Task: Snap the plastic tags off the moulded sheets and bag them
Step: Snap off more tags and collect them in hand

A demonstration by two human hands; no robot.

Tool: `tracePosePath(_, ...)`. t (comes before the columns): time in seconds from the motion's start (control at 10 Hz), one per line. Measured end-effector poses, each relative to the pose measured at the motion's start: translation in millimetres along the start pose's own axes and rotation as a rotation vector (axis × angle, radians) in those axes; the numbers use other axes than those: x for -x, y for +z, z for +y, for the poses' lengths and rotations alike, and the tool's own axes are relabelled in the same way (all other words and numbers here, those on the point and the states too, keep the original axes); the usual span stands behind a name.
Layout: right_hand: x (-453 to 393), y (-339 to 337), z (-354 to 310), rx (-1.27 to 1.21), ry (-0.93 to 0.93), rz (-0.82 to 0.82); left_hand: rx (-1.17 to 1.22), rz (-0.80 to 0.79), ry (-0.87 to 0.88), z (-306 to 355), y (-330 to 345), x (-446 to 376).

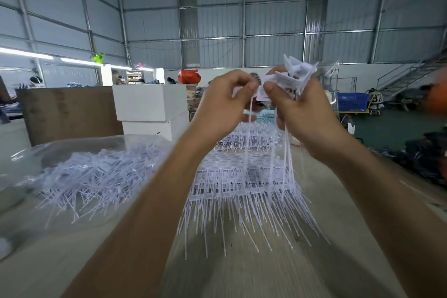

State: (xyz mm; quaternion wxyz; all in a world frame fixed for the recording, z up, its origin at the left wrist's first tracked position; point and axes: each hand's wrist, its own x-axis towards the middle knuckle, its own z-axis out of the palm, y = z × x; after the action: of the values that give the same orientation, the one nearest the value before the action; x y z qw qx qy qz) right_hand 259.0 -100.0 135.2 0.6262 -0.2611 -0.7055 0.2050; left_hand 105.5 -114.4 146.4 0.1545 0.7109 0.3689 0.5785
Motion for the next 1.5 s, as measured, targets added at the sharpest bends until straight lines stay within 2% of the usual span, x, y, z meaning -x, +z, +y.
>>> tracePosePath(0.1,0.4,-5.3,-0.6,-0.028,-0.055,-0.006,0.107,-0.035,-0.052,-0.6,-2.3,1.3)
tracePosePath(0.2,3.6,-3.4,-4.3,-0.003,-0.14,-0.064,0.193,0.021,-0.122,-0.5,-3.7,-3.5)
tracePosePath(0.3,6.2,0.5,-12.2,0.005,-0.203,-0.111,0.482,-0.069,-0.301,-0.5,-8.7,-7.2)
tracePosePath(0.4,3.8,0.7,-18.8,0.294,-0.312,-0.177,0.666,-0.229,-0.419,-2.6,-15.1,-7.5)
tracePosePath(0.5,3.4,1.3,-19.2,0.588,-0.532,-0.193,0.642,-0.322,-0.447,-6.6,-17.6,-6.9)
tracePosePath(0.6,6.3,0.2,-14.9,0.696,-0.674,-0.241,0.62,-0.38,-0.488,-9.8,-19.0,-3.8)
tracePosePath(0.7,7.9,0.6,-1.1,0.568,-0.562,-0.182,0.573,-0.392,-0.438,-11.9,-16.2,-3.9)
tracePosePath(0.8,3.9,-0.5,7.7,0.33,-0.299,-0.025,0.432,-0.232,-0.32,-9.5,-10.9,-5.8)
tracePosePath(0.9,-0.3,-5.2,14.3,0.091,-0.094,0.048,0.139,-0.086,-0.164,-7.6,-8.8,-5.0)
tracePosePath(1.0,2.3,-1.9,9.6,-0.138,0.057,0.101,0.008,-0.069,-0.081,-3.3,-5.3,-3.2)
tracePosePath(1.3,5.8,8.2,6.7,-0.03,0.015,0.036,0.126,-0.196,-0.108,1.5,-3.6,0.7)
tracePosePath(1.4,7.7,13.8,8.9,0.055,0.028,0.005,0.093,-0.15,-0.104,0.3,-2.6,-0.2)
tracePosePath(1.5,9.6,17.4,8.9,0.027,0.015,0.019,0.102,-0.104,-0.122,0.3,-3.0,-0.9)
